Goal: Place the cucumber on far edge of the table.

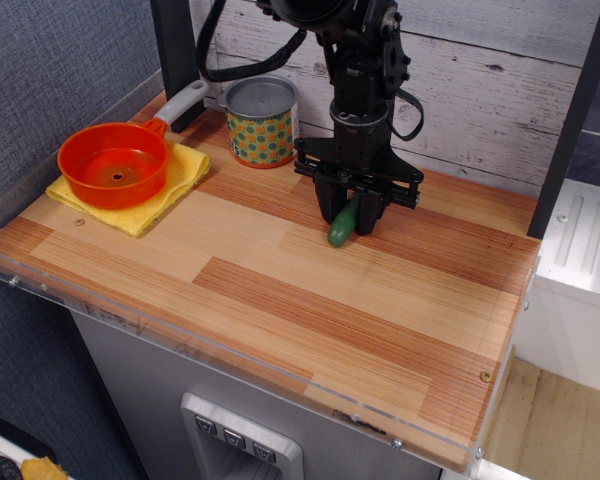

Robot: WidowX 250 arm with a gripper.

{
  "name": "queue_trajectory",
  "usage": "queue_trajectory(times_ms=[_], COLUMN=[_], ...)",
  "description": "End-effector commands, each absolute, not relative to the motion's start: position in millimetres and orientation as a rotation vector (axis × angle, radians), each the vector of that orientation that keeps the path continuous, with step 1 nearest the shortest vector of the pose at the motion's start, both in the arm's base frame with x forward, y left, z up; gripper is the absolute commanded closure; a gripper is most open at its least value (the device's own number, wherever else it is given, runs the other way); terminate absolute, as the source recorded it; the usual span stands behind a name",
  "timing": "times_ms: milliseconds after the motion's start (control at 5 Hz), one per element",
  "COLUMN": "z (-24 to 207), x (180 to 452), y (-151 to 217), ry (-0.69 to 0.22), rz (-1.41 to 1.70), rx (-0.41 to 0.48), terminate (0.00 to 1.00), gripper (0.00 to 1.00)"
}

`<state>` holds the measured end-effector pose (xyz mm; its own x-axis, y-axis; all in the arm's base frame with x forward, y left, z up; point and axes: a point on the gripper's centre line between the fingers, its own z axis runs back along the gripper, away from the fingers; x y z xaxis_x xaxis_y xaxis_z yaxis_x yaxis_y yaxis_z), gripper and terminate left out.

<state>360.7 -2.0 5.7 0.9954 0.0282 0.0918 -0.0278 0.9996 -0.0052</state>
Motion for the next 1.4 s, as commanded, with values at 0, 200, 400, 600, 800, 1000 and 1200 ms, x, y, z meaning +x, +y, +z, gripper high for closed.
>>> queue_trajectory(times_ms=[0,200,400,600,800,1000,1200], z=[31,47,53,53,45,38,30], x=[349,332,310,291,274,255,238], y=[-5,-2,6,19,31,41,54], ry=[-0.044,-0.071,-0.080,-0.125,-0.165,-0.251,-0.285], rz=[0.049,0.157,0.390,0.594,0.801,1.044,1.202], rx=[-0.007,0.016,0.023,0.025,0.047,0.003,-0.007], terminate=[0.00,0.00,0.00,0.00,0.00,0.00,0.00], gripper=[1.00,1.00,1.00,1.00,1.00,1.00,1.00])
